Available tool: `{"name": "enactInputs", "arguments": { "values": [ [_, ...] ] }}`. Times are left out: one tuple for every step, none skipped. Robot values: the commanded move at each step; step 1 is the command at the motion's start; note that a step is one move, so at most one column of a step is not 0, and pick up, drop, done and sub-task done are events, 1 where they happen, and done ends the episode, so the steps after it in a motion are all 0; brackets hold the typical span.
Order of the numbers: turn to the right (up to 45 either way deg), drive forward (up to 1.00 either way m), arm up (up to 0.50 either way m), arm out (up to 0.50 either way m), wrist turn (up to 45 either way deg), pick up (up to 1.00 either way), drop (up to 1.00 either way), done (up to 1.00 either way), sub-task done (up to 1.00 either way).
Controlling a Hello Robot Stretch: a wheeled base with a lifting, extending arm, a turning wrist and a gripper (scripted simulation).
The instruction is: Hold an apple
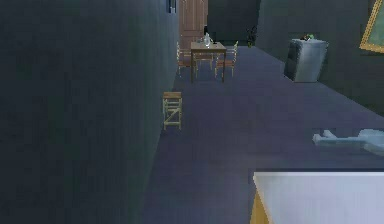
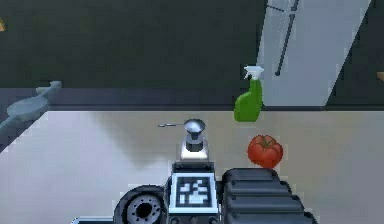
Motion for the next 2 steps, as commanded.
{"name": "enactInputs", "arguments": {
  "values": [
    [0.0,0.00,0.00,0.00,45.0,0.00,0.00,0.00,0.00],
    [0.0,0.00,0.00,0.00,45.0,0.00,0.00,0.00,0.00]
  ]
}}
